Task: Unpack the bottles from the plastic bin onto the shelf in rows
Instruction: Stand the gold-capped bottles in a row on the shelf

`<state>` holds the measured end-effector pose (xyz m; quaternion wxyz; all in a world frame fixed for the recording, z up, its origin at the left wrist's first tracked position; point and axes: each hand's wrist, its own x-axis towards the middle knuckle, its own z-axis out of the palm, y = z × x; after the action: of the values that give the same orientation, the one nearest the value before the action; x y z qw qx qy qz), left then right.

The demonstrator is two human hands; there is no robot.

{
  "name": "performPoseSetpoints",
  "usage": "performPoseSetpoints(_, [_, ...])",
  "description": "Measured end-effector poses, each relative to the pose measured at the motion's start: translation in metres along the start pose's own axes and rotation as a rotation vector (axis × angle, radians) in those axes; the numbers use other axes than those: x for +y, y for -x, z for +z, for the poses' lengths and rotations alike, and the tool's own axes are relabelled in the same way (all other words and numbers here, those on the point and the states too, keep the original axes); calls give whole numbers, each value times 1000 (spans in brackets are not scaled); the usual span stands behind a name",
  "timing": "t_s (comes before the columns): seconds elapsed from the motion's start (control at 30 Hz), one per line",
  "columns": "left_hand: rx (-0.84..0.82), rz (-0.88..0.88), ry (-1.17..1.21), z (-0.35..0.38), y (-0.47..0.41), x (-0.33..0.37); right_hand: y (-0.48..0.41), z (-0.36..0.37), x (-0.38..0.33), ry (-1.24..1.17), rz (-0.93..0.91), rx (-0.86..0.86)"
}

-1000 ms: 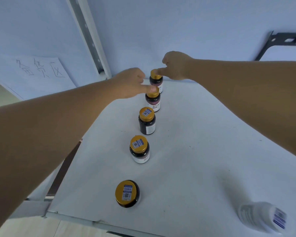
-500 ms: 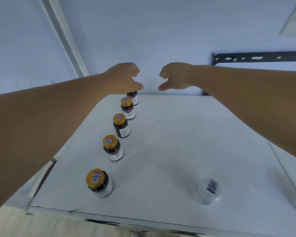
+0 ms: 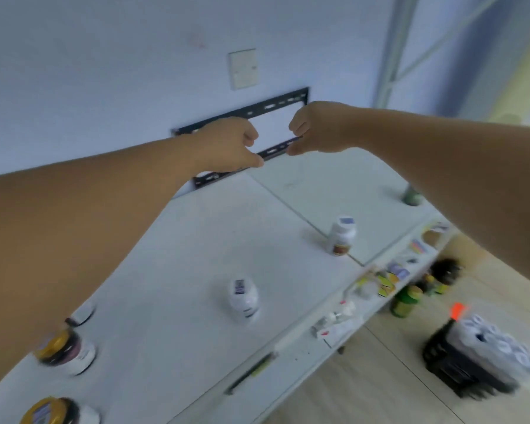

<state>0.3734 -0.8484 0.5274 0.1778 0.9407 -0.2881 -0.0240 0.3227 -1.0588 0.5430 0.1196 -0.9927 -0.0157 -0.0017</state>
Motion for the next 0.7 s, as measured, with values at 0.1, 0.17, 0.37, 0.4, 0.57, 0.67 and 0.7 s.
performPoseSetpoints(0.1, [-32,162,-11,24,-27,80,64,-27,70,6,160,75])
performPoseSetpoints(0.17, [-61,247,12,45,-40,138,109,-41,118,24,274,97])
performPoseSetpoints(0.37, [-187,483,54,123,-64,313,243,-53,249,70,570,83])
performPoseSetpoints(0.4, [-216,514,53,139,-66,339,264,-53,268,56,599,71])
performPoseSetpoints(0.57, [-360,613,31,217,-74,442,343,-43,362,20,703,3])
performPoseSetpoints(0.67, [-428,630,47,253,-79,485,373,-31,405,12,736,-31])
performPoseSetpoints(0.7, [-456,628,43,263,-80,496,381,-26,416,9,737,-49])
